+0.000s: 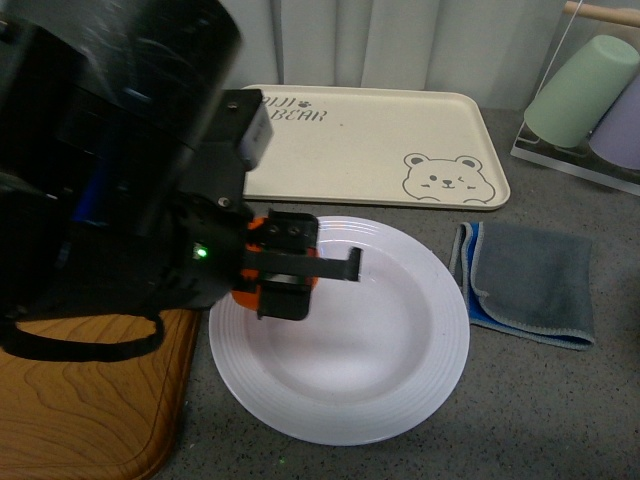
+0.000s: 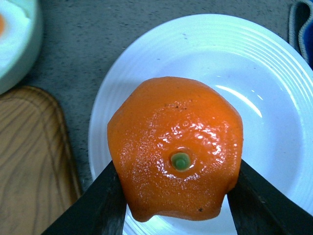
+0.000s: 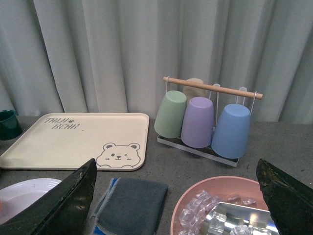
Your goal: Place orange and plate with both arms
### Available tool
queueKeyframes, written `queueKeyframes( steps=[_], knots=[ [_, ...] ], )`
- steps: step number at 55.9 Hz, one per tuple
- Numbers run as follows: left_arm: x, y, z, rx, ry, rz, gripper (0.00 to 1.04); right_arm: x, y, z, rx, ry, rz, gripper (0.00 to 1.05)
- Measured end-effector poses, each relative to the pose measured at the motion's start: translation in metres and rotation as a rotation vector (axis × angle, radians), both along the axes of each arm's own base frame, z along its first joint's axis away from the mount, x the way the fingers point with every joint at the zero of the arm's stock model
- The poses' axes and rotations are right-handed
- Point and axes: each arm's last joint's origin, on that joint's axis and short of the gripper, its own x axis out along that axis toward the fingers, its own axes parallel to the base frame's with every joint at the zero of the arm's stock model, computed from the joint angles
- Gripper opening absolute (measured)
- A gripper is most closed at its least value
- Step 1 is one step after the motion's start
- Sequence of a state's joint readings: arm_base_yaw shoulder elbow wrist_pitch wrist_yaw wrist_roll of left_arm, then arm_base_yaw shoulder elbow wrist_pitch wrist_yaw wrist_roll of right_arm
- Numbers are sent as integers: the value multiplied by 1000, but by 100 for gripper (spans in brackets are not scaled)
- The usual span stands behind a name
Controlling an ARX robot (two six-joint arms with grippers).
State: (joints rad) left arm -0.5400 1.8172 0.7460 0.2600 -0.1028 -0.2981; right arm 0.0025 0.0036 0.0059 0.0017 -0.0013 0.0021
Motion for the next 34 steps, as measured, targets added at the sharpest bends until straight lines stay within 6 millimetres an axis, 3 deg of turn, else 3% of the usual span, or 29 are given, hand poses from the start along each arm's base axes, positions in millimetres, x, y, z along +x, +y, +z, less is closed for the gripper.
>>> queueKeyframes(
  steps=[13,29,34],
  knots=[
    [1,-25,-15,28,28,-56,48,0,0,0,0,0,0,95],
    [3,-34,-37,75,72,-71,48,0,0,0,0,0,0,95],
    [3,-34,-37,70,67,-71,60,0,0,0,0,0,0,95]
  ],
)
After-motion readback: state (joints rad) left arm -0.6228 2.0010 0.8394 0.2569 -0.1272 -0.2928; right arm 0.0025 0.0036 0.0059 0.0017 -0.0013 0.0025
